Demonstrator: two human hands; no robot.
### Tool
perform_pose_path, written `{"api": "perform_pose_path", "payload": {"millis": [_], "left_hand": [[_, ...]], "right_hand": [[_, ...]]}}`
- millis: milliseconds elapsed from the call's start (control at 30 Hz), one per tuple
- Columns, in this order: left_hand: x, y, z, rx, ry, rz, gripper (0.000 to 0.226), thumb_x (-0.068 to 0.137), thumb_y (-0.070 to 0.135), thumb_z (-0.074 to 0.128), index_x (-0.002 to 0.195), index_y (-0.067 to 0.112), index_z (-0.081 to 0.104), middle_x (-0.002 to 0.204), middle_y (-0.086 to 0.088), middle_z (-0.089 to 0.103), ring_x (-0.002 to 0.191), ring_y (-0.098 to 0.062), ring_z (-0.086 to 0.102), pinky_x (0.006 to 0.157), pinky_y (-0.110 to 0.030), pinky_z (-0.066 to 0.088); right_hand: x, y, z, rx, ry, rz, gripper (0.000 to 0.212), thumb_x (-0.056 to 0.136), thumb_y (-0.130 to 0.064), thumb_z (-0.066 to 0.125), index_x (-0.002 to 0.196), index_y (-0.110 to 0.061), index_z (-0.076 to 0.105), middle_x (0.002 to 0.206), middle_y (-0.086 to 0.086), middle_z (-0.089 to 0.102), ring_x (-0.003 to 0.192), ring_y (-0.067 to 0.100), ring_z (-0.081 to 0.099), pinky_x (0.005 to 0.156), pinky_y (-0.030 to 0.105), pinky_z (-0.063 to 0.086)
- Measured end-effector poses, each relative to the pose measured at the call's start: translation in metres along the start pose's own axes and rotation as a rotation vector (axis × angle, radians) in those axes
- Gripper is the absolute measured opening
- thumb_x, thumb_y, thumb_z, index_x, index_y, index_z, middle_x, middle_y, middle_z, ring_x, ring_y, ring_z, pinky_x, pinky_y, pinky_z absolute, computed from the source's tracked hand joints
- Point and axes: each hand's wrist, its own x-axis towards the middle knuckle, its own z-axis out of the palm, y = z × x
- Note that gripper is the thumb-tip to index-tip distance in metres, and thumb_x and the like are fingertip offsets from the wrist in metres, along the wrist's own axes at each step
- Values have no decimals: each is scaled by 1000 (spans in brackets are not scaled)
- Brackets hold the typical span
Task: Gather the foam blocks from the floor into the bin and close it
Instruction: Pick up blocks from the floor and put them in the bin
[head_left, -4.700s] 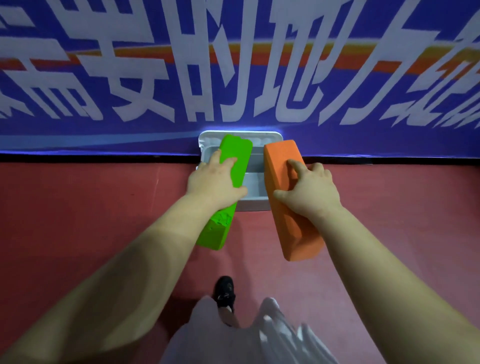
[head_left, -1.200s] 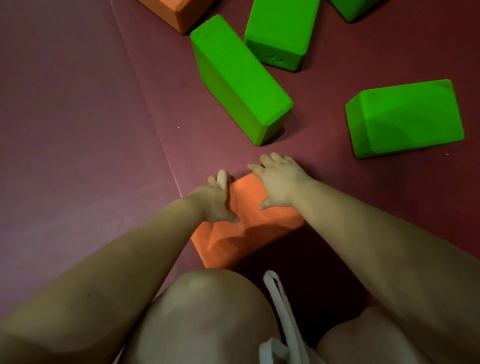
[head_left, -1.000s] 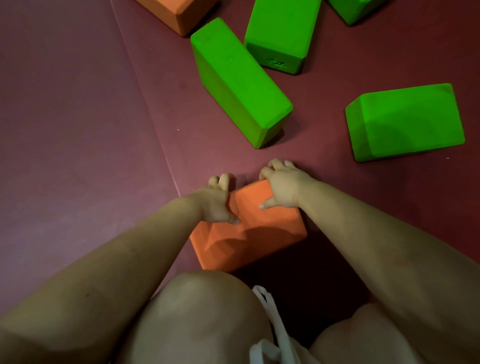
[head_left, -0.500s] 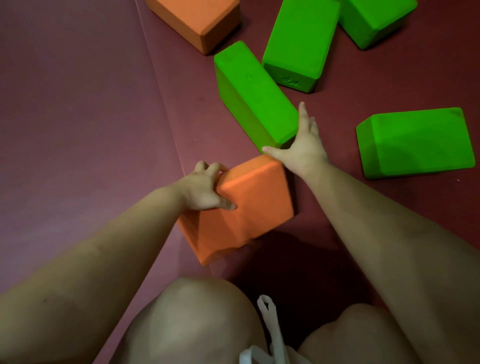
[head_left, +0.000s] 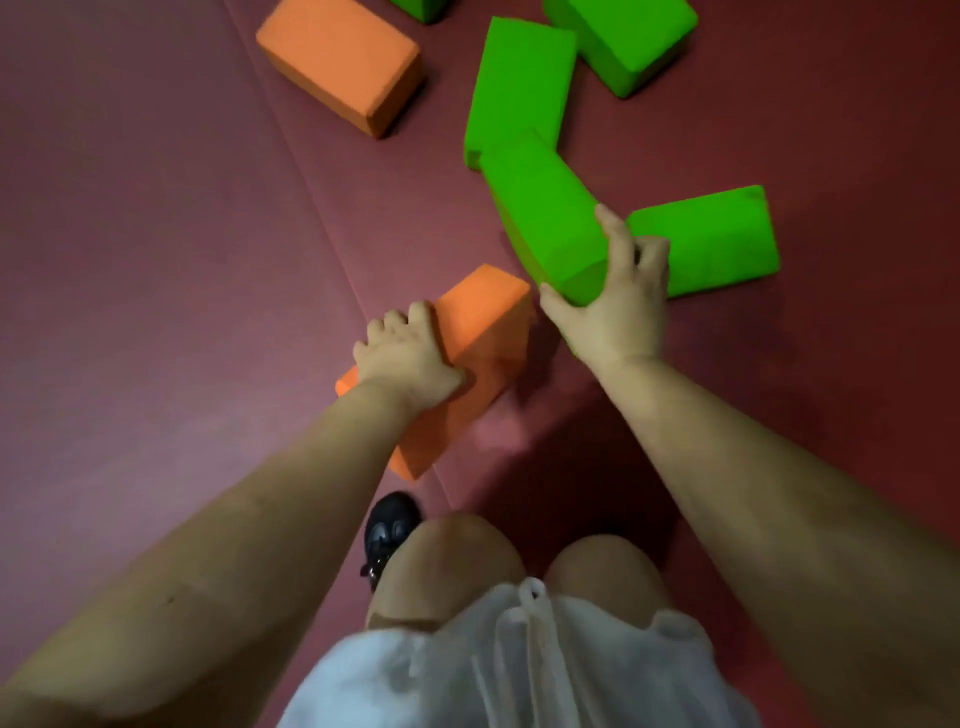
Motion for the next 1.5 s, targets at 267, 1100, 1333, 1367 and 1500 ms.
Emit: {"api": "perform_pose_path", "payload": {"millis": [267, 1100, 1333, 1367, 1500], "left_hand": [[-163, 86, -169, 191, -2, 182, 82, 72, 57, 61, 135, 13, 33, 134, -16, 41, 126, -37, 36, 101, -48, 32], [-872, 131, 32, 966, -119, 2018, 82, 68, 55, 69, 134, 18, 36, 132, -10, 46, 125, -30, 41, 98, -41, 37], [-1058, 8, 152, 1106, -289, 2287, 82, 68, 55, 70, 133, 18, 38, 134, -12, 46, 126, -31, 41, 99, -40, 38], [-1079, -5, 166, 1126, -314, 2317, 82, 69, 54, 70, 134, 18, 37, 134, -12, 45, 126, -31, 41, 99, -40, 37], [-1160, -47, 232, 1239, -382, 2434, 81, 70, 55, 69, 134, 18, 37, 134, -11, 46, 126, -31, 40, 98, -40, 38]], "right_hand": [[-97, -70, -237, -163, 115, 218, 70, 55, -40, 72, 119, -15, 60, 106, 17, 54, 98, 38, 54, 85, 41, 46], [-787, -178, -499, -141, 1031, 1869, 73, 62, -49, 72, 117, -9, 43, 117, 14, 40, 110, 36, 42, 84, 42, 45], [-1012, -219, -480, -200, 1219, 2110, 69, 59, -43, 74, 114, -9, 51, 111, 17, 45, 105, 40, 47, 86, 44, 45], [-1036, -224, -475, -210, 1230, 2137, 68, 58, -42, 75, 113, -9, 52, 109, 17, 46, 103, 40, 47, 84, 44, 45], [-1130, -226, -456, -224, 1254, 2223, 66, 54, -40, 77, 107, -6, 55, 105, 17, 48, 96, 39, 49, 79, 43, 46]]}}
